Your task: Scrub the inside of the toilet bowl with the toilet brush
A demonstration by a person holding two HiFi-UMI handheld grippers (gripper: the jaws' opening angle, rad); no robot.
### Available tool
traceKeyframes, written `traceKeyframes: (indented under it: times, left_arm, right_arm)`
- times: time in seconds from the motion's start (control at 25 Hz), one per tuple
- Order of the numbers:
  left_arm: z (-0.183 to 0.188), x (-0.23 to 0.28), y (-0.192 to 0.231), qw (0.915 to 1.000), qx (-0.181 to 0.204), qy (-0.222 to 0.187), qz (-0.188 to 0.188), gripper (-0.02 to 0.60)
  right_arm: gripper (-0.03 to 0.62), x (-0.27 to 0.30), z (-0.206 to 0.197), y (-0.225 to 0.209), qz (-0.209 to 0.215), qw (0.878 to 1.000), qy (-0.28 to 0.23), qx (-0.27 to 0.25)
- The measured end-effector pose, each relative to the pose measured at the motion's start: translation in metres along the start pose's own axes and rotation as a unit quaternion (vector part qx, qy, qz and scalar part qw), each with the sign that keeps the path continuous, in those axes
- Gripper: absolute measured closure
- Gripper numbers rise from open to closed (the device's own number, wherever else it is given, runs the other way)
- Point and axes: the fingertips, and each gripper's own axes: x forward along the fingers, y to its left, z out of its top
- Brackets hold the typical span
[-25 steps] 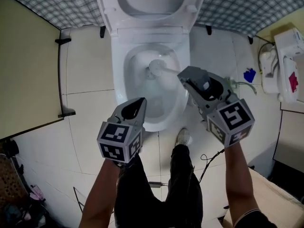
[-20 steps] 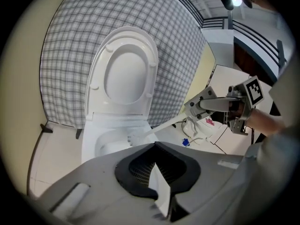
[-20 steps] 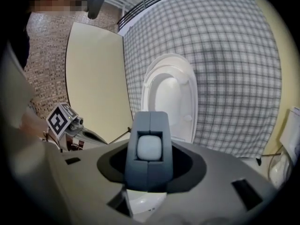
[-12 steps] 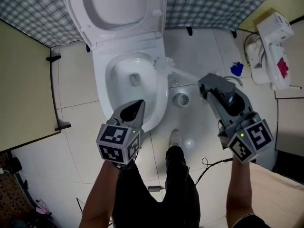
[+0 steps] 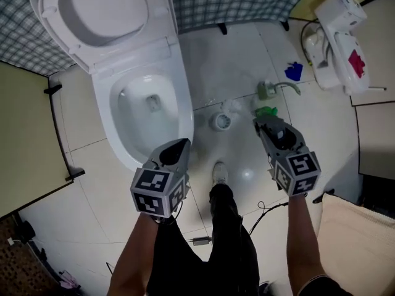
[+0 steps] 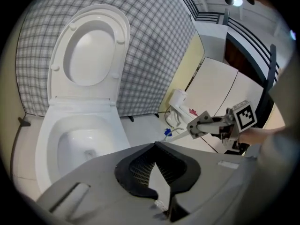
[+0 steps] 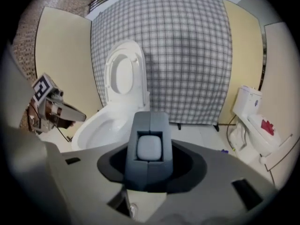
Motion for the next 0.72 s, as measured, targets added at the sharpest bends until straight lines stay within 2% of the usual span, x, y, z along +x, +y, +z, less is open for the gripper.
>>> traceKeyframes:
  times: [0.12, 0.32, 0.72]
  left_arm:
    - [-0.02, 0.011, -0.011, 0.9997, -0.007, 0.02, -0.008, 0.572]
    - [-0.041, 0.022, -0.013, 0.9992, -0.015, 0.035, -0.009, 0.574]
    - [-0.075, 0.024, 0.006, 0.9985, -0.034, 0.041, 0.011, 0.572]
  right_arm:
    - [0.402, 0.03, -0.049, -0.003, -0.009, 0.999, 0.05, -0.001]
    - [0.402, 0.081, -0.108, -0.005, -0.004, 0.996, 0.083, 0.015]
    - [0.402, 0.157, -0.161, 0.001, 0.013, 0.989, 0.144, -0.019]
